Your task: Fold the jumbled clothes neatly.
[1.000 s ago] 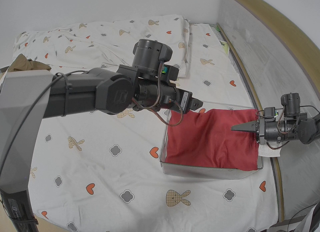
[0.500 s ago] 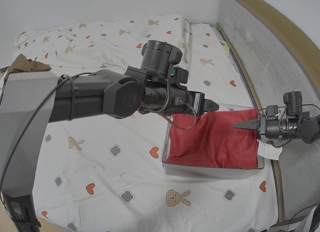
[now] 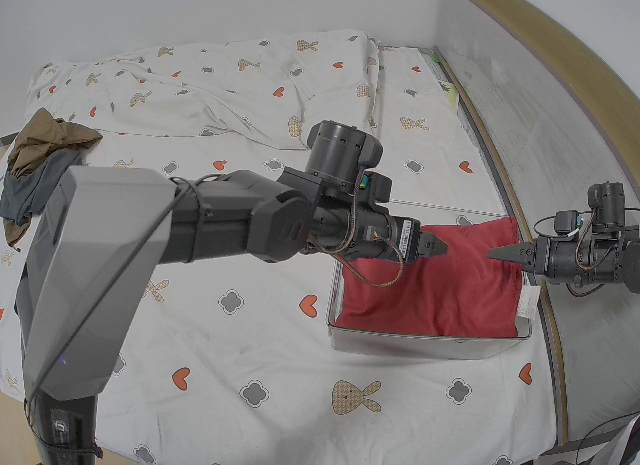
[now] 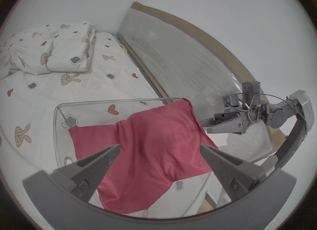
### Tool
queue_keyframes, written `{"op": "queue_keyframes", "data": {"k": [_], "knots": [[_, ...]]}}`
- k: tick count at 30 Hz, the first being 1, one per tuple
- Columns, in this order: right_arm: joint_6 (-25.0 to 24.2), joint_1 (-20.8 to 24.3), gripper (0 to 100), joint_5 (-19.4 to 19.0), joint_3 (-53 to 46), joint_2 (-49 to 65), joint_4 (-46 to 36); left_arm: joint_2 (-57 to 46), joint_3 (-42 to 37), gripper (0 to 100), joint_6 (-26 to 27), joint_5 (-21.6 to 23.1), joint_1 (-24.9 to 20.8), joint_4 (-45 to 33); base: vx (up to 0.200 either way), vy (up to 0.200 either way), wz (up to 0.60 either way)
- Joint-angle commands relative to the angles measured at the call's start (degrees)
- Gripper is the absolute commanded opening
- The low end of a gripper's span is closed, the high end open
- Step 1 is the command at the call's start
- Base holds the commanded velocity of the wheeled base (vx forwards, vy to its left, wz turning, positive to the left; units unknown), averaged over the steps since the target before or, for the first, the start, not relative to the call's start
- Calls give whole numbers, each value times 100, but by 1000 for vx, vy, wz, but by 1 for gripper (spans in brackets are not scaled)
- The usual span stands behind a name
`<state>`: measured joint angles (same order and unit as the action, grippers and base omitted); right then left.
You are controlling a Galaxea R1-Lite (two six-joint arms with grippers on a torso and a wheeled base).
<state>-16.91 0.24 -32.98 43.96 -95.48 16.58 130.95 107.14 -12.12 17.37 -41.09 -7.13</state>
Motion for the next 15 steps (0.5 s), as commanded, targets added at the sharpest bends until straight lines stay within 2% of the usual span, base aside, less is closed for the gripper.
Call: {"op": "queue_keyframes", "data": {"k": [1,8,15], "knots": [[179,55,100,538,-344,293,-6,352,70,100,-1,3,23,10,0,0,0],[153,-24,100,599,-414,1321,-23,721,307,100,8,3,102,-16,0,0,0],[144,-86,100,591,-388,1769,-164,959,544,100,16,-6,102,-25,0,0,0]]}}
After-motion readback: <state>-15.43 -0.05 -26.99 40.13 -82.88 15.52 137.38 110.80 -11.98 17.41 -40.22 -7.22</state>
